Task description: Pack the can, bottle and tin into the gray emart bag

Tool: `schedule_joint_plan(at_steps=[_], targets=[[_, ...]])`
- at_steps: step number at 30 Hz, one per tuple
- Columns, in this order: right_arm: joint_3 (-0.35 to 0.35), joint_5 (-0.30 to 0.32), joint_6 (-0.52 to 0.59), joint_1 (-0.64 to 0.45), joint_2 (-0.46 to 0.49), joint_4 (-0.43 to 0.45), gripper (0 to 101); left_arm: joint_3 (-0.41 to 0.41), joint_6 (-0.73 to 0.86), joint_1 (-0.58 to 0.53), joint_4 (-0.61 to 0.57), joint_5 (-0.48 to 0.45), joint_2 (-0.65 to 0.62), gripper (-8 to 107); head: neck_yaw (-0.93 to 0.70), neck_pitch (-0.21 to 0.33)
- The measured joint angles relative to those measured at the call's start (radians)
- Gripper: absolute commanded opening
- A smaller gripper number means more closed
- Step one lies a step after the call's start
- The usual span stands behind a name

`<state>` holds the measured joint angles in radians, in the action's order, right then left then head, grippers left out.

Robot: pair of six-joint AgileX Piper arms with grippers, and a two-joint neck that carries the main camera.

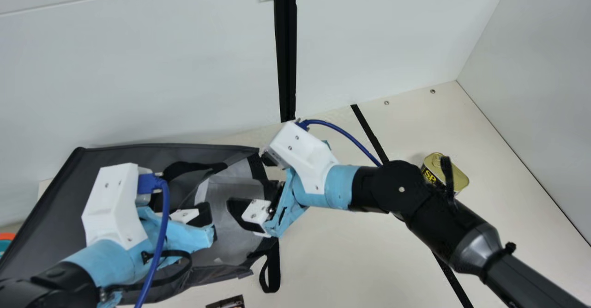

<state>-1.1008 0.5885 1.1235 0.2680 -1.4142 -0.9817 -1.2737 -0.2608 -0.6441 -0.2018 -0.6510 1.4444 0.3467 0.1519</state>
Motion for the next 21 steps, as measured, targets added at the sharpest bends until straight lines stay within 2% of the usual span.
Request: schedule_joint_plan(at_steps=[21], targets=[[0.059, 0.021, -0.119, -0.095, 0.153, 0.127, 91, 0.0, 0.0, 0.0, 0.0, 0.0, 0.0, 10, 0.002, 0.0]])
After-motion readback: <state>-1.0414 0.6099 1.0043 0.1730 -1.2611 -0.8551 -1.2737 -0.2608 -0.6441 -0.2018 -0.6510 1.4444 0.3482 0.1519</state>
